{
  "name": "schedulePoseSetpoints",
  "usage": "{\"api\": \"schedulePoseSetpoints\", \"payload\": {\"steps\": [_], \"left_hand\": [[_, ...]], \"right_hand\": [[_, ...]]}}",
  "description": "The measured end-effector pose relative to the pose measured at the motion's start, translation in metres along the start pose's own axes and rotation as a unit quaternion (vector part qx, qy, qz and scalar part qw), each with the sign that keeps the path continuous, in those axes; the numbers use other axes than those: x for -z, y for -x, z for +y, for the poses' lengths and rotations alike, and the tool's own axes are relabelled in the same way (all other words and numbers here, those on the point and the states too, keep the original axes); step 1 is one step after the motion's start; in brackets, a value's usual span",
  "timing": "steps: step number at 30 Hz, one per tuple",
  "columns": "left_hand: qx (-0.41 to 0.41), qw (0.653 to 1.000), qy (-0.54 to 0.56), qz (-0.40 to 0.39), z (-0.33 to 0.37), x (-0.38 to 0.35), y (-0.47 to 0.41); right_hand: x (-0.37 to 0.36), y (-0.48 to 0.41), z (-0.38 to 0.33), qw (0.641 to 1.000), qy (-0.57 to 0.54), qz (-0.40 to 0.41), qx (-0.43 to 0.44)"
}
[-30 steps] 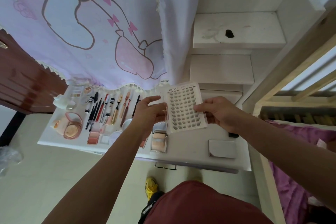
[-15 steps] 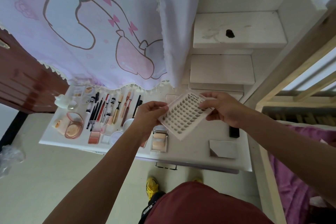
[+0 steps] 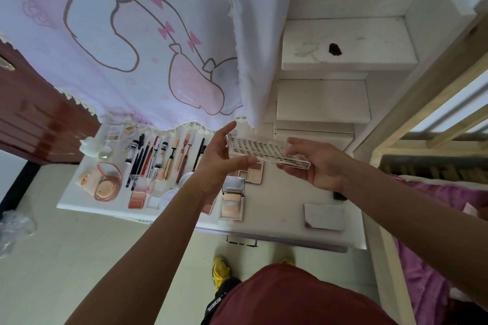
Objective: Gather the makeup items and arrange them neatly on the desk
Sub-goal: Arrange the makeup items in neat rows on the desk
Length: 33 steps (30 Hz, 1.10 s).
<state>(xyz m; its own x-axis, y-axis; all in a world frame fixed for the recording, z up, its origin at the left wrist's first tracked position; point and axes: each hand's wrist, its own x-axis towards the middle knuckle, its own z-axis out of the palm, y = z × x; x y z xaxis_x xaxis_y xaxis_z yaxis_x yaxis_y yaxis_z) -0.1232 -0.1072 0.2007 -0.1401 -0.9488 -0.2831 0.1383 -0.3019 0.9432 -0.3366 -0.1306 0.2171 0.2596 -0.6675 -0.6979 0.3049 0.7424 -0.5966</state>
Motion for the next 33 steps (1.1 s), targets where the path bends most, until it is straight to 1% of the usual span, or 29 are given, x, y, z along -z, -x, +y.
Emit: {"api": "schedulePoseSetpoints", "payload": {"steps": [10, 12, 13, 14, 15, 16, 17, 18, 20, 21, 22, 24, 25, 26, 27, 33], "left_hand": [[-0.020, 0.996, 0.090, 0.003, 0.004, 0.003, -0.003], [-0.025, 0.994, 0.106, 0.008, 0.004, 0.005, -0.005], [-0.025, 0.993, 0.116, 0.010, 0.004, 0.006, -0.005], [-0.025, 0.992, 0.121, 0.011, 0.005, 0.007, -0.006], [-0.025, 0.992, 0.120, 0.015, 0.005, 0.009, -0.006], [-0.025, 0.993, 0.115, 0.022, 0.004, 0.010, -0.006], [-0.025, 0.993, 0.109, 0.031, 0.002, 0.011, -0.006], [-0.025, 0.994, 0.101, 0.042, 0.001, 0.011, -0.006], [-0.023, 0.994, 0.081, 0.067, -0.001, 0.010, -0.006], [-0.020, 0.994, 0.075, 0.077, -0.003, 0.008, -0.006], [-0.017, 0.993, 0.073, 0.086, -0.004, 0.007, -0.006], [-0.013, 0.993, 0.067, 0.097, -0.007, 0.003, -0.006], [-0.011, 0.993, 0.062, 0.099, -0.008, 0.002, -0.005], [-0.009, 0.993, 0.058, 0.101, -0.008, 0.000, -0.005], [-0.008, 0.993, 0.054, 0.103, -0.010, 0.000, -0.005], [-0.001, 0.992, 0.046, 0.120, -0.012, -0.002, -0.006]], "right_hand": [[-0.005, 0.006, -0.006, 0.999, 0.029, -0.027, -0.005], [-0.005, 0.010, -0.009, 0.995, 0.090, -0.047, -0.007], [-0.004, 0.011, -0.010, 0.986, 0.157, -0.053, -0.002], [-0.002, 0.011, -0.011, 0.964, 0.259, -0.044, 0.025], [0.001, 0.010, -0.011, 0.920, 0.383, -0.017, 0.076], [0.004, 0.008, -0.012, 0.855, 0.498, 0.024, 0.144], [0.006, 0.007, -0.012, 0.783, 0.577, 0.066, 0.224], [0.008, 0.007, -0.012, 0.731, 0.608, 0.085, 0.300], [0.005, 0.010, -0.010, 0.686, 0.602, 0.050, 0.406], [0.003, 0.010, -0.006, 0.659, 0.613, 0.029, 0.435], [0.002, 0.008, -0.002, 0.620, 0.637, 0.020, 0.458], [0.003, 0.001, 0.004, 0.534, 0.681, 0.025, 0.501], [0.005, -0.003, 0.006, 0.504, 0.692, 0.029, 0.516], [0.007, -0.006, 0.006, 0.486, 0.698, 0.030, 0.526], [0.008, -0.009, 0.005, 0.475, 0.699, 0.028, 0.534], [0.009, -0.013, 0.001, 0.448, 0.704, 0.011, 0.551]]}}
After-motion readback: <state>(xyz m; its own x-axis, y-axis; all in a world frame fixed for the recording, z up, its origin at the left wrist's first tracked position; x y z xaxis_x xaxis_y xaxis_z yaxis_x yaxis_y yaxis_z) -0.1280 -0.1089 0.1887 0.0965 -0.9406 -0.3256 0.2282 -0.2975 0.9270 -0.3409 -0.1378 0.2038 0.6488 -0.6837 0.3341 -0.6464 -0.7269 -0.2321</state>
